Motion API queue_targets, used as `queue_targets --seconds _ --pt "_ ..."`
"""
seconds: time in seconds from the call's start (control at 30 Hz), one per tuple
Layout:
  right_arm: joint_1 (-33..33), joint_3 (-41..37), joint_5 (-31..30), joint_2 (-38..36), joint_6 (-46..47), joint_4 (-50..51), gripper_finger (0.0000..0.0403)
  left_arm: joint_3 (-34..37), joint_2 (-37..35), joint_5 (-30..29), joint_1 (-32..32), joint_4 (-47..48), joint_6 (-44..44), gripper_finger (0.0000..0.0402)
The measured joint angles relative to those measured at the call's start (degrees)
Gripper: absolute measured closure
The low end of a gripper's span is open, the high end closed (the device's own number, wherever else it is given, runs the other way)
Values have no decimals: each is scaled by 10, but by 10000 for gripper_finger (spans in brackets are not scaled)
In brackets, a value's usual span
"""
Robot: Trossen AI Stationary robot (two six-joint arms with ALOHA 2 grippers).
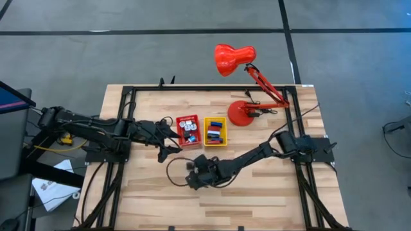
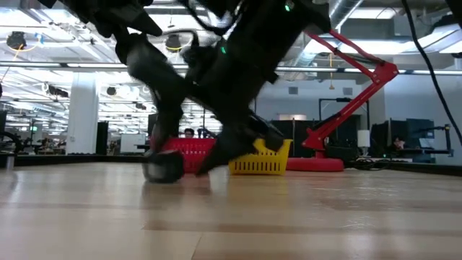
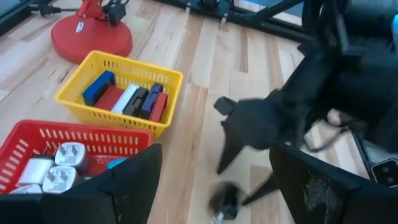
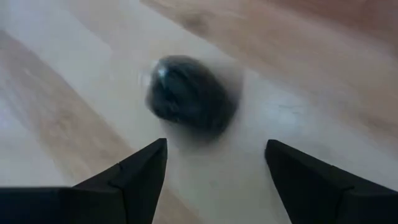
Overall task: Pick & Place Office items
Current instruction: Put the black charger adapter into the red basket
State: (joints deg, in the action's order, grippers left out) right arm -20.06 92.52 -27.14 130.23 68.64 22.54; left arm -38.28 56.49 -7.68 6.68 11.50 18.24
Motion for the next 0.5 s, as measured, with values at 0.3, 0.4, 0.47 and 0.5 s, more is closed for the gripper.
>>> queue_targets --seconds 0.3,0.4,0.47,0.5 --pt "-8 84 -32 51 -117 92 171 0 0 0 0 0 0 108" --pt "-10 84 -47 52 -179 85 188 0 0 0 0 2 0 108" --pt "-10 84 -49 48 -190 85 197 0 0 0 0 3 0 108" --pt "-9 84 -49 47 -188 85 200 0 0 0 0 3 0 108"
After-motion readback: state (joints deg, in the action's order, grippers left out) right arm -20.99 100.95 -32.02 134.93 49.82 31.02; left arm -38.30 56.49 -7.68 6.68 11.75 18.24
